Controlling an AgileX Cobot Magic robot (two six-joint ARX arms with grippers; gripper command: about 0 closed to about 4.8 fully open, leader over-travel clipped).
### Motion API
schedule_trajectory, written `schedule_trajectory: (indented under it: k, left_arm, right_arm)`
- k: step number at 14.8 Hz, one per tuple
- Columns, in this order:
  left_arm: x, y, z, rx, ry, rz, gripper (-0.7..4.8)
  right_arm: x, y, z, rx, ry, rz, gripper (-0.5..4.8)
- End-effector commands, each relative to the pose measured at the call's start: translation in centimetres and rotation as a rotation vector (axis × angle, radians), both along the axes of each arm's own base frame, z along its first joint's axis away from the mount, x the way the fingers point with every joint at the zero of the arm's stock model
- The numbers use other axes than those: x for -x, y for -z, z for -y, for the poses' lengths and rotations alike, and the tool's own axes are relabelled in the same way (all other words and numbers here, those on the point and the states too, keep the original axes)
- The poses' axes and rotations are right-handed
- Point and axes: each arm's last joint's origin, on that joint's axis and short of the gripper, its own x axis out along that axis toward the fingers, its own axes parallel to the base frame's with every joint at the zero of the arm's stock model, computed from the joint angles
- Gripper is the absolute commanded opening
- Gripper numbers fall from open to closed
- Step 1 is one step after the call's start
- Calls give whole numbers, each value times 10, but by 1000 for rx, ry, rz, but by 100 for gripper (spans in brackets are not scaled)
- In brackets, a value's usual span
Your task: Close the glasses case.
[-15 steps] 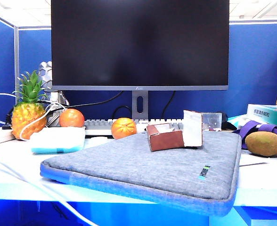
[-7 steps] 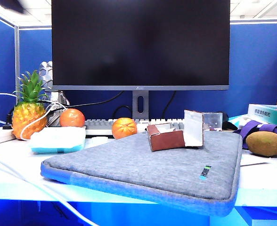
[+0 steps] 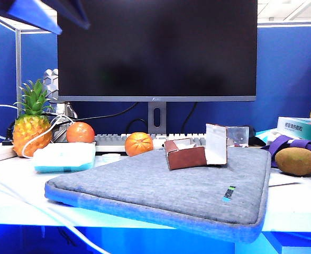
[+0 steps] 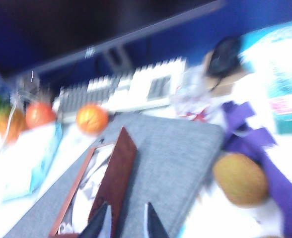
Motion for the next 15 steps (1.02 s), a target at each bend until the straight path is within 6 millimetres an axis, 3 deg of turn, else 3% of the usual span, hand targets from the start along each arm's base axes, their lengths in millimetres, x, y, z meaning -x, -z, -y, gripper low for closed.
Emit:
schedule_trajectory:
  k: [1,4,6,9,11,15]
  left_arm:
    - [-8,4,4,0,11,-5,372]
    - [-17,16,6,-22,22,-67,372]
    - [-25,23,6,7,97,-112,372]
    - [-49,36,4,116,245,-146,372]
    - [-63,46,7,141,202,-163,372]
    - [-72,62,9,111,165,-218,372]
  right_arm:
    - [-60,-28,-3,36,-139,-119,94]
    - [-123,-24,-6,33,-297,-341,94]
    - [-148,-11,-12,42,-390,-454,94]
    - [-164,11,-23,38,-455,-547,94]
    - [-167,15,-36,53,-487,-548,95]
    - [-168,18,-63,120,-507,-527,94]
